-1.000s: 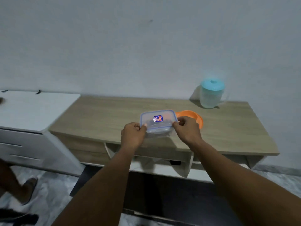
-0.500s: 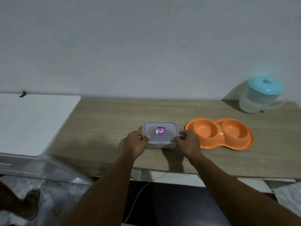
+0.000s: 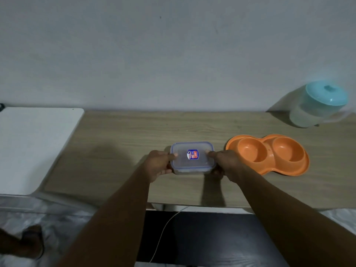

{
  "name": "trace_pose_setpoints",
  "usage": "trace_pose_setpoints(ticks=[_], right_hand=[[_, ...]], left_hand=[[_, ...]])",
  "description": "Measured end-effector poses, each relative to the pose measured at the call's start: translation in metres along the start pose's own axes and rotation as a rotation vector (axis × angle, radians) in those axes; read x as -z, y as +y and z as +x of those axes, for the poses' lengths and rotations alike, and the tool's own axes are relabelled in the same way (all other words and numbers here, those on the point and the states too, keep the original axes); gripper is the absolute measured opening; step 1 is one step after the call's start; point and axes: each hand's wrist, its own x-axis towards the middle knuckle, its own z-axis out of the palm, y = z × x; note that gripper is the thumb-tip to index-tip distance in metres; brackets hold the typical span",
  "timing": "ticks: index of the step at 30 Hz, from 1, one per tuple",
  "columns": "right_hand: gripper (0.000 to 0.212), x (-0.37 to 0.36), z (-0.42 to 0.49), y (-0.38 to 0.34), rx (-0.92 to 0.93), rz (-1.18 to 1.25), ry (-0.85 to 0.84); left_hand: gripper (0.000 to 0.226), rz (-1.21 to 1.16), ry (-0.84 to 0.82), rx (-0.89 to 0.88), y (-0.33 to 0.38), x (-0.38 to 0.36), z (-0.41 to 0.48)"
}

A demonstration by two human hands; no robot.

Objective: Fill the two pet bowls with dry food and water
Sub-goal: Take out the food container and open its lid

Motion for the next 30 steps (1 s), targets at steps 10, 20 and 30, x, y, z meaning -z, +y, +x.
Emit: trace_pose_setpoints(ticks=[10, 20, 30], right_hand=[[0.041, 0.008, 0.018, 0.001, -0.113, 0.06, -0.099], [0.04, 0.01, 0.021, -0.003, -0.13, 0.088, -0.172], [0.023, 0.023, 0.034, -0.034, 0.277, -0.33, -0.09]], left_hand=[[0.02, -0.042, -0.023, 0.043, 0.003, -0.003, 0.009], [0.021, -0.076, -0.112, 0.088, 0.001, 0.002, 0.006], [0.053, 0.314, -0.263, 0.036, 0.024, 0.008, 0.007]])
